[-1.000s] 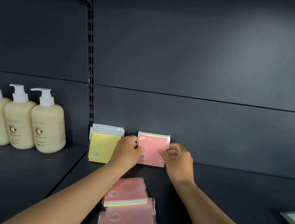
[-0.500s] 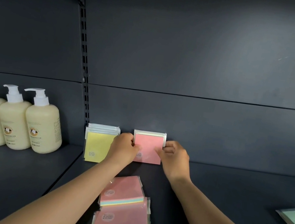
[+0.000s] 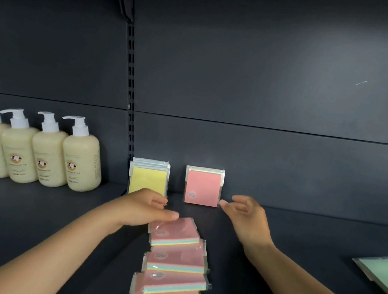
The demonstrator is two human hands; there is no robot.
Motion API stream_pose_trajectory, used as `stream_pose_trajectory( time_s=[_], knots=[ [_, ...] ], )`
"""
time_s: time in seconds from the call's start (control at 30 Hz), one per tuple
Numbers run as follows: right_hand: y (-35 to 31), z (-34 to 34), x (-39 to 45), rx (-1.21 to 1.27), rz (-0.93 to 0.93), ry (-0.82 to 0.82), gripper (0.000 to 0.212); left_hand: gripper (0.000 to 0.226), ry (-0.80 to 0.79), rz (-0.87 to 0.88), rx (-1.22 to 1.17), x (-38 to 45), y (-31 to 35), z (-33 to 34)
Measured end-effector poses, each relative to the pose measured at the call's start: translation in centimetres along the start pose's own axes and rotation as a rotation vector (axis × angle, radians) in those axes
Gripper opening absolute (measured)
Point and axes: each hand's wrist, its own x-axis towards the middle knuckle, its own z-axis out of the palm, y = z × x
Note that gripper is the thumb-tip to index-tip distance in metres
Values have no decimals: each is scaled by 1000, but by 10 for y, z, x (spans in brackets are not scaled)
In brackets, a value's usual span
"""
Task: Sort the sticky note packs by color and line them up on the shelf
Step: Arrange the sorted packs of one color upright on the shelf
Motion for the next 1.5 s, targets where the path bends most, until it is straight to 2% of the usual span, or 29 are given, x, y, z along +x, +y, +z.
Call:
stream_pose_trajectory(
  time_s=[0.13, 0.23, 0.3, 0.4, 0.43, 0.5, 0.57, 0.63, 0.7, 0.73, 0.8, 0.87, 1.0, 1.13, 1.23, 1.37, 1.5],
  knots=[
    [0, -18, -30, 3, 66, -290, 54, 78, -145, 4, -6, -9, -11, -3],
    [-7, -27, -46, -98, 79, -479, 51, 65, -186, 38, 65, -9, -12, -4],
    [-12, -28, -49, -191, 64, -548, 51, 61, -204, 61, 100, -12, -11, -5],
    [-22, -23, -51, -301, 42, -597, 68, 77, -218, 29, 155, -14, -10, -11],
    [-24, -21, -52, -329, 35, -606, 70, 74, -229, 13, 167, -15, -10, -12],
    [-27, -14, -54, -367, 23, -605, 60, 46, -253, -11, 181, -16, -7, -14],
    [-29, -7, -55, -387, 24, -597, 52, 34, -265, -24, 187, -16, -5, -14],
    [-32, -2, -54, -388, 39, -605, 50, 41, -241, -34, 189, -15, -6, -14],
    [-36, 1, -53, -380, 67, -619, 43, 70, -236, -22, 159, -15, -9, -15],
    [-38, 2, -53, -375, 74, -625, 34, 74, -237, -18, 119, -16, -10, -16],
    [-38, 1, -52, -338, 86, -630, 21, 48, -222, 5, -35, -18, -12, -16],
    [-36, -1, -50, -265, 90, -608, 21, 31, -150, 15, -283, -18, -12, -13],
    [-31, -7, -45, -54, 161, -555, 17, 29, 71, 44, -670, -8, -14, -8],
    [-30, -18, -40, 110, 231, -499, 14, 18, 193, 58, -852, -5, -16, -3],
    [-29, -31, -31, 176, 213, -395, 16, 16, 269, 67, -978, -3, -18, -3],
    [-28, -50, -20, 341, 149, -238, 21, 16, 338, 101, -923, -2, -18, 1],
    [-27, -43, -21, 437, 86, -234, 23, 16, 257, 142, -834, -2, -14, 16]
  ],
)
